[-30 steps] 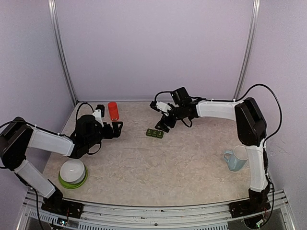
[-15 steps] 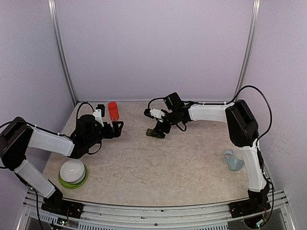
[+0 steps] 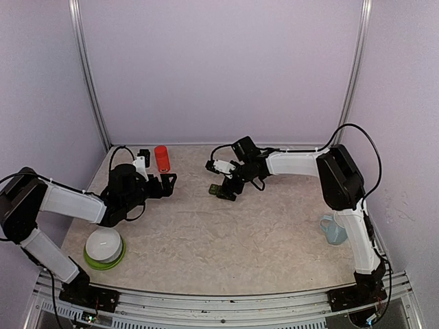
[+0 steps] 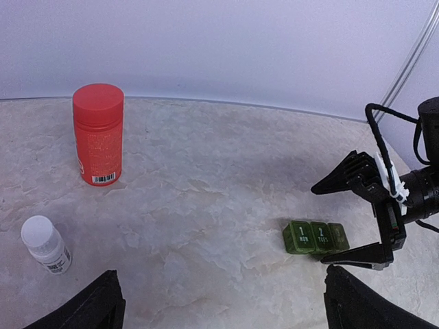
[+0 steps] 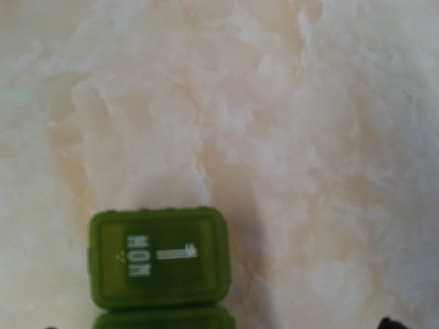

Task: Sort the pills into containers
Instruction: Pick up the pill container from the center of the board.

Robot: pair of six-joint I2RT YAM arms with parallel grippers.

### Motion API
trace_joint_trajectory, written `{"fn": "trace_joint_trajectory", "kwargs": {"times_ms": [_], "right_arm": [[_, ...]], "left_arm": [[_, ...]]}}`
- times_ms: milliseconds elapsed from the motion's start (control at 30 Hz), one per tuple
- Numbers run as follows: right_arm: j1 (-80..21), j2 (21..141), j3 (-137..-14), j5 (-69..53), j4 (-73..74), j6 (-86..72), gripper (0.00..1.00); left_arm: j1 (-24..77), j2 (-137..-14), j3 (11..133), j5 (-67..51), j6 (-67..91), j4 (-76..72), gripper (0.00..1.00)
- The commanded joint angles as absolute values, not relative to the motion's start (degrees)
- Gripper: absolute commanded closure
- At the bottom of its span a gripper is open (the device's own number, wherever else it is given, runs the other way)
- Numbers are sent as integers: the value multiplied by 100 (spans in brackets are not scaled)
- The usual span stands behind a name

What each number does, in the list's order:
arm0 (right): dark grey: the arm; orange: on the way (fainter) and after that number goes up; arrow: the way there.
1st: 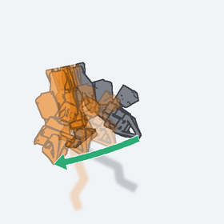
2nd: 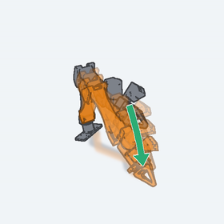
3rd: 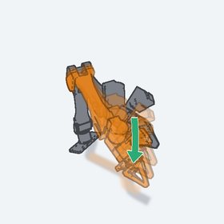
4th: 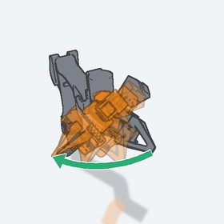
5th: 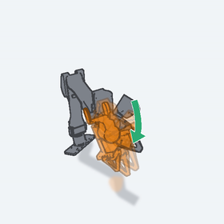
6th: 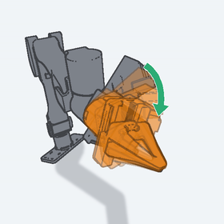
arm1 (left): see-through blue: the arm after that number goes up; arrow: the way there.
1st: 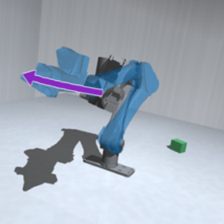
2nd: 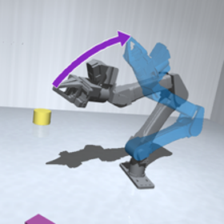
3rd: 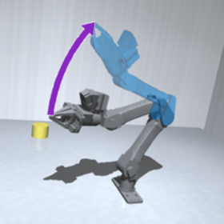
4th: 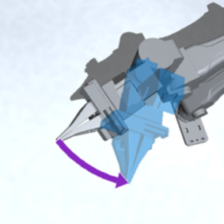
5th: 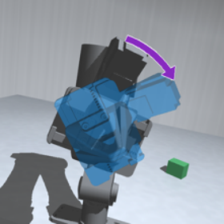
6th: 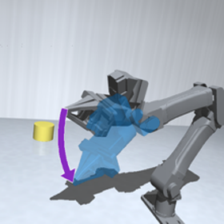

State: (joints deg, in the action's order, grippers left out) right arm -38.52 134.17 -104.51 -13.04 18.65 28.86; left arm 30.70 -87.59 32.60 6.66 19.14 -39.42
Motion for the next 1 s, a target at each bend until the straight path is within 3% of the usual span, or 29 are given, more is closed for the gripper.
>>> {"fn": "trace_joint_trajectory", "kwargs": {"times_ms": [0,233,967], "right_arm": [[-3894,13596,-10516,-1273,1914,2848,0],[-3902,13550,-10362,-1364,1697,2820,1],[-3902,13717,-10413,-1405,1724,3041,25]], "left_arm": [[3100,-8780,3265,632,1849,-4045,1],[3101,-8872,3296,601,1862,-4042,1],[3092,-9009,3340,540,1907,-4051,1]]}}
